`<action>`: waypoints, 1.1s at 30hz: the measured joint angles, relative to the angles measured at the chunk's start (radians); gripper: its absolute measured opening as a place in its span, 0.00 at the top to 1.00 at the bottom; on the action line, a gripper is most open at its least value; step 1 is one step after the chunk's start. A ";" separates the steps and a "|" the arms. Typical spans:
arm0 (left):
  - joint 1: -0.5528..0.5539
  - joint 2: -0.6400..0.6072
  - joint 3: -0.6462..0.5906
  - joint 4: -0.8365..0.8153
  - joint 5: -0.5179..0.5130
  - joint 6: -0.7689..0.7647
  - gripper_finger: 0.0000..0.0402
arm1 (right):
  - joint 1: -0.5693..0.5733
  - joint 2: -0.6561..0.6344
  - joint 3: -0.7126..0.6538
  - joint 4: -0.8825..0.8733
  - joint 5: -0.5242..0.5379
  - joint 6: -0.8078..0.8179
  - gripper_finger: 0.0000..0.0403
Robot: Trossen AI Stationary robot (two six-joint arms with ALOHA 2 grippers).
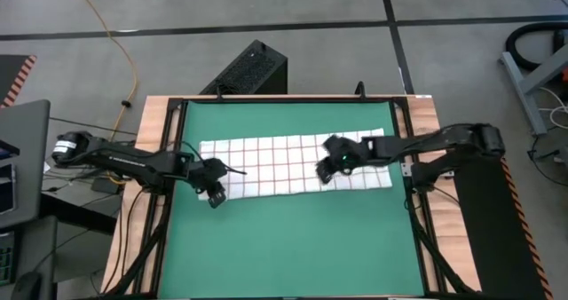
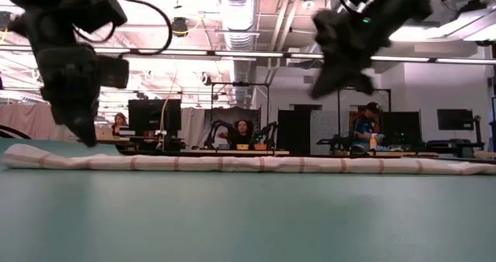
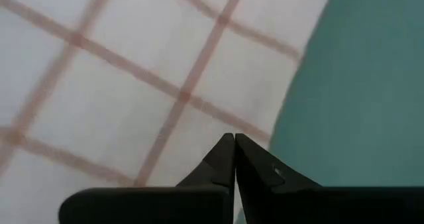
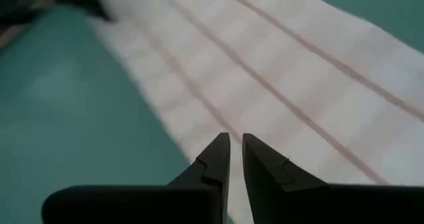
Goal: Roll towel into tight, uniform cylinder
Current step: Roll the white patterned towel
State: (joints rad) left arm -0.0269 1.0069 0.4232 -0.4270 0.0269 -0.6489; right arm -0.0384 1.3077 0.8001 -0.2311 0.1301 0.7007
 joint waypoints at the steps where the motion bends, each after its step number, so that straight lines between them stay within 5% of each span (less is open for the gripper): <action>1: 0.000 -0.014 0.008 -0.035 -0.004 0.000 1.00 | 0.016 0.032 0.000 0.085 0.003 -0.050 0.84; 5: -0.012 -0.044 0.018 -0.122 0.001 -0.045 1.00 | 0.052 0.201 0.054 0.292 0.009 -0.158 0.84; 14: -0.146 -0.029 0.014 -0.227 -0.105 -0.157 1.00 | 0.113 0.539 0.303 0.251 0.008 -0.275 0.84; 24: -0.311 0.014 0.015 -0.338 -0.198 -0.409 1.00 | 0.140 0.552 0.379 0.209 0.007 -0.364 0.84; 33: -0.410 0.216 0.027 -0.148 -0.190 -0.554 1.00 | 0.174 0.509 0.384 0.200 0.004 -0.463 0.84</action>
State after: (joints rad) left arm -0.4373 1.2232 0.4504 -0.5748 -0.1634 -1.2025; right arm 0.1352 1.8165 1.1842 -0.0314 0.1345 0.2374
